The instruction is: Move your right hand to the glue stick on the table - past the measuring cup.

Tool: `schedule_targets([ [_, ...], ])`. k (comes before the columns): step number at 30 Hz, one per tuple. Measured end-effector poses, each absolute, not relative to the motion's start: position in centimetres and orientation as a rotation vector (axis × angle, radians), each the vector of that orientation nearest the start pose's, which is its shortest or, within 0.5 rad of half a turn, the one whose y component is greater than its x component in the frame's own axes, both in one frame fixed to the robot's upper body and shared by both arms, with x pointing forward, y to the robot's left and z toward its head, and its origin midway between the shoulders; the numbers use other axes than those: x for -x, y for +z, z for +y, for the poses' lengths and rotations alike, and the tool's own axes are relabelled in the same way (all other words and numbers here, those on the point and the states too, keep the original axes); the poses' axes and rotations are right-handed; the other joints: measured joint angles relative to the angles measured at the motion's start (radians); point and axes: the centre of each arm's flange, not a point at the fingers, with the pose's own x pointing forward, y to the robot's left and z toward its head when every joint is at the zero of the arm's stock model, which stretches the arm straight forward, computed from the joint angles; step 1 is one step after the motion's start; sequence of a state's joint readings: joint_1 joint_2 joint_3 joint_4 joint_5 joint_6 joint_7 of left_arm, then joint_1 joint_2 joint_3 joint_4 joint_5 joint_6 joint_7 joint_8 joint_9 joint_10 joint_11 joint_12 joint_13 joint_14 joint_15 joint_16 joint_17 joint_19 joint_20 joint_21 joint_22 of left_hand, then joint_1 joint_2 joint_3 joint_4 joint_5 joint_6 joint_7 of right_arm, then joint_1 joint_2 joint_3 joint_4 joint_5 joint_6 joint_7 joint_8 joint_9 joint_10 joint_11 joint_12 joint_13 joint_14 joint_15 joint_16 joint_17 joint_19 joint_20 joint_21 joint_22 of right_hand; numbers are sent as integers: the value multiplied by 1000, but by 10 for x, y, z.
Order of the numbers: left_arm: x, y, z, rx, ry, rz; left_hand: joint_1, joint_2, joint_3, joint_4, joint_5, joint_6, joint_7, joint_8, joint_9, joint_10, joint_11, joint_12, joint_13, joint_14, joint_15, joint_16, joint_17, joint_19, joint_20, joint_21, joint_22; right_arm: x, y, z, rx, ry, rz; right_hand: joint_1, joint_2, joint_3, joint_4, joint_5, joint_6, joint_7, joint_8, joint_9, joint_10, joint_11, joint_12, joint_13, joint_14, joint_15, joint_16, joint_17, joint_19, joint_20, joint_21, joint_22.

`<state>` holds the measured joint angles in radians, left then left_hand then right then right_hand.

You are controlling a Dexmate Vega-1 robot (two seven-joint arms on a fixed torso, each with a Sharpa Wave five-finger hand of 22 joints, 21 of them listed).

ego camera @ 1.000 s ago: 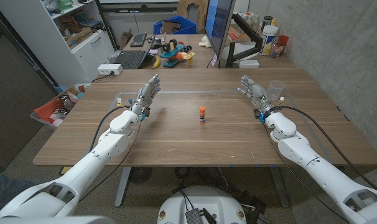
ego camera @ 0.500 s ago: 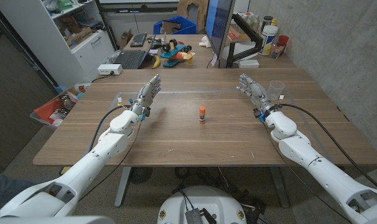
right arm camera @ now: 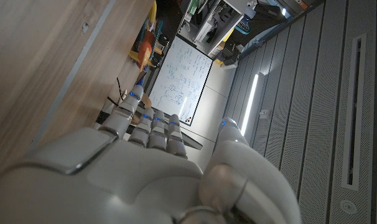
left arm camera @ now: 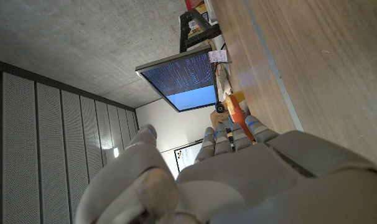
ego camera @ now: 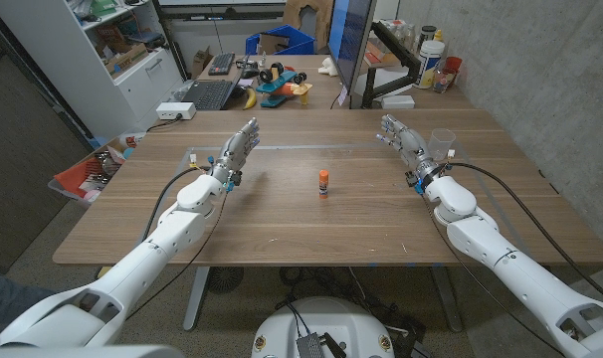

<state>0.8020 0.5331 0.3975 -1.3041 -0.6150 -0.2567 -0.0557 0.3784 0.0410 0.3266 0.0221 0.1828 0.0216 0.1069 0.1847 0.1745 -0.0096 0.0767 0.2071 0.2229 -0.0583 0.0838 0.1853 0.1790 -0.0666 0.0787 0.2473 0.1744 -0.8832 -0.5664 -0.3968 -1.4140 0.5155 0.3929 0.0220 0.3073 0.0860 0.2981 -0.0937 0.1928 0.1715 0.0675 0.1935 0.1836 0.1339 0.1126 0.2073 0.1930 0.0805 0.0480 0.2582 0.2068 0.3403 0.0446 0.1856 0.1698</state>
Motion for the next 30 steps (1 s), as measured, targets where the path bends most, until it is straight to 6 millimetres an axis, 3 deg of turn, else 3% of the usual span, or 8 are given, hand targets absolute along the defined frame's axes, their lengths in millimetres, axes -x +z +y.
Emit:
schedule_targets([
  [30,-651,-8,281,-62,-230,-588,0,0,1,-7,0,0,0,0,0,0,0,0,-5,0,0,0,0,-2,2,-8,0,-609,-4,-257,159,339,-820,0,0,0,-8,0,5,-5,0,0,11,0,0,0,5,-6,-11,0,0,0,0,0],
])
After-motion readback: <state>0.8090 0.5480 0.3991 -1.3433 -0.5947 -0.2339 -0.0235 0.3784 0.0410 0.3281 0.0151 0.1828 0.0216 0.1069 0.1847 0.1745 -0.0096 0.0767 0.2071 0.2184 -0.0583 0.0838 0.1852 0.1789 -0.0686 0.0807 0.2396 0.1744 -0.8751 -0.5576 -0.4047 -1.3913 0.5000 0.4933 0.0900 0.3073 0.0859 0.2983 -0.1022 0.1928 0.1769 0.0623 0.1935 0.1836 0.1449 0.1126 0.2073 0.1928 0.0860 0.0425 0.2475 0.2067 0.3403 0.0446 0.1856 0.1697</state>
